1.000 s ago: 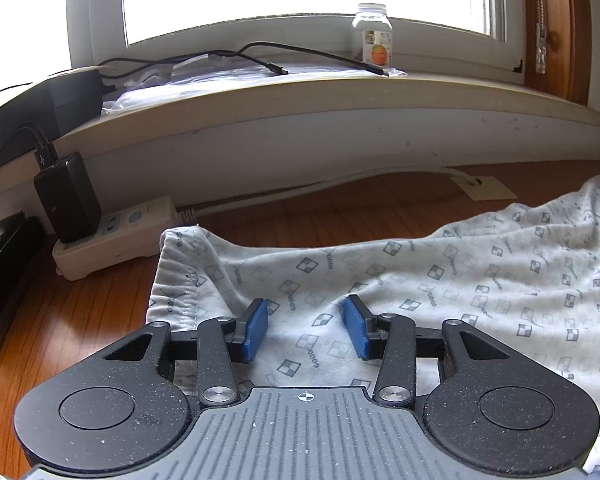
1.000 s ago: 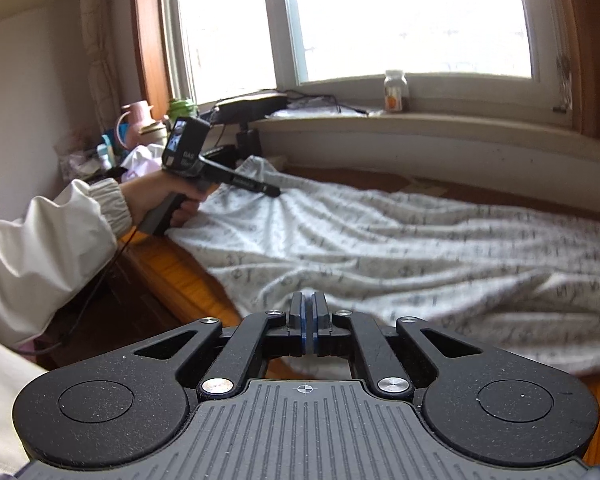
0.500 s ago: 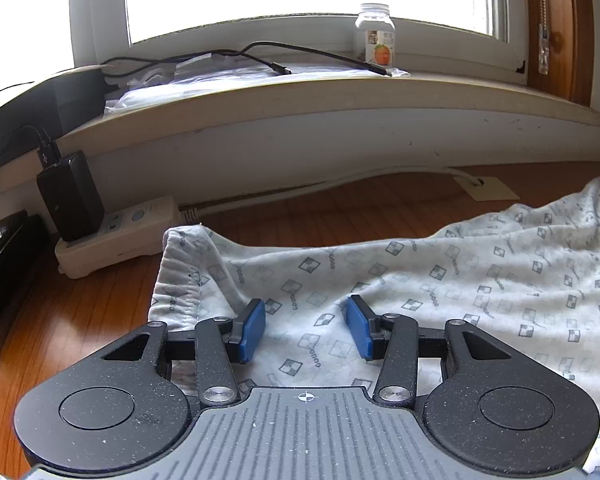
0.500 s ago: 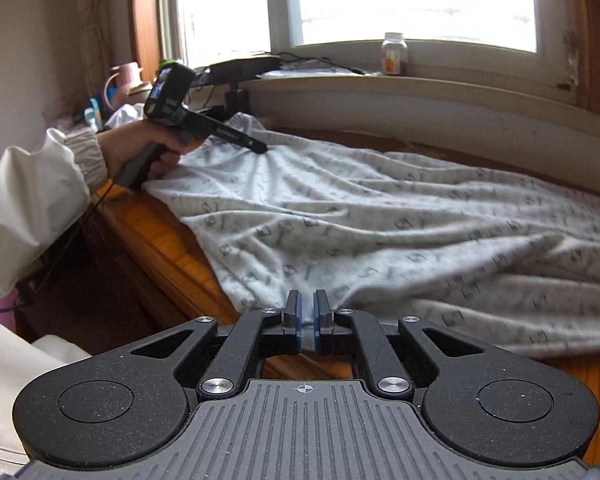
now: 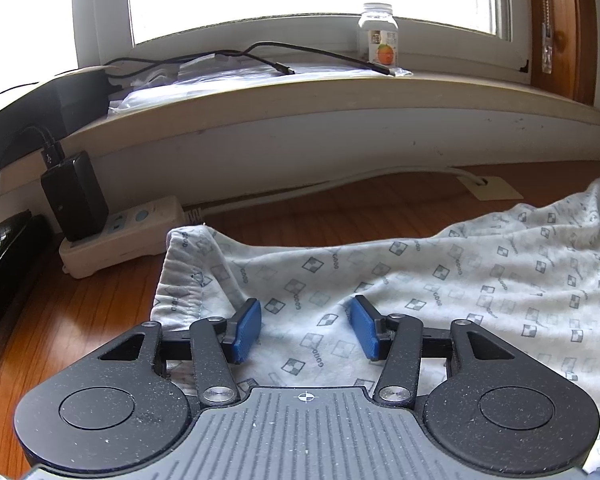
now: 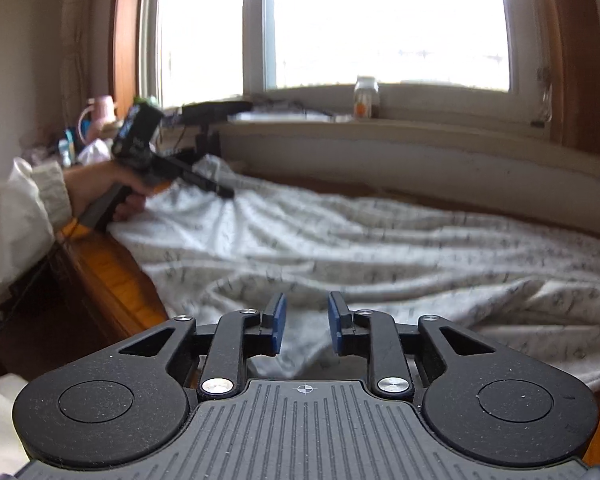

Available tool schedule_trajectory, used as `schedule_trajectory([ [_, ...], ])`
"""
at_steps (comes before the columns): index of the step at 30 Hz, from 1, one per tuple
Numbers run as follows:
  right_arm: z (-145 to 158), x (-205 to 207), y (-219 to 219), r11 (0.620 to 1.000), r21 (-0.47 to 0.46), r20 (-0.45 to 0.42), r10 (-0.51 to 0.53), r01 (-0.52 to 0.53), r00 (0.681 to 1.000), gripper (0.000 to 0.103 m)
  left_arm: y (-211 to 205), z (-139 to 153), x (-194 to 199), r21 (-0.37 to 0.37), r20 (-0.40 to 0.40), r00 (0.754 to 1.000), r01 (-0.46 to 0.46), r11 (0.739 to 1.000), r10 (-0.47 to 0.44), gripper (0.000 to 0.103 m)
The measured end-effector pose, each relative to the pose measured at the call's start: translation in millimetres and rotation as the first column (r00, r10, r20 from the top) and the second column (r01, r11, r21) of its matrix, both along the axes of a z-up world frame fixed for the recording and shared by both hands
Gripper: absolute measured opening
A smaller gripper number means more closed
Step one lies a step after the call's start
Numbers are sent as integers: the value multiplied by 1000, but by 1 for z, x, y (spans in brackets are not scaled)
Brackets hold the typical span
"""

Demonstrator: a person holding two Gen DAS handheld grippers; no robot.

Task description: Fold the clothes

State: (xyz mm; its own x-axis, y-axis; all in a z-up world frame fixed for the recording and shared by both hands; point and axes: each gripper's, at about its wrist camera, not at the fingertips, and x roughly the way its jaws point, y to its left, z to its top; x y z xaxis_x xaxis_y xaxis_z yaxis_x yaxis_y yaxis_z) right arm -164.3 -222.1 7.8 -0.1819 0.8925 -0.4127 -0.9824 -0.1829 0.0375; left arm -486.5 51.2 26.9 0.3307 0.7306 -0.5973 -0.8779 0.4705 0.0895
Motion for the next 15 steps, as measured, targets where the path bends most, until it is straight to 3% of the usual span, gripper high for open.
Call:
schedule_trajectory([
  [7,-10,10,-3,1000,10,-67,14,-13,998,26,-2,8,19,9,14,999,41,999,-41,51],
  [11,-11,5,-4,1000,19,-41,13,-12,999,26,-11,21,73,27,37,983,182,983,-182,50],
  [15,-12,7,-5,1000,26,-45,18,-17,999,26,-19,18,144,22,0,939,345,938,-345,53],
])
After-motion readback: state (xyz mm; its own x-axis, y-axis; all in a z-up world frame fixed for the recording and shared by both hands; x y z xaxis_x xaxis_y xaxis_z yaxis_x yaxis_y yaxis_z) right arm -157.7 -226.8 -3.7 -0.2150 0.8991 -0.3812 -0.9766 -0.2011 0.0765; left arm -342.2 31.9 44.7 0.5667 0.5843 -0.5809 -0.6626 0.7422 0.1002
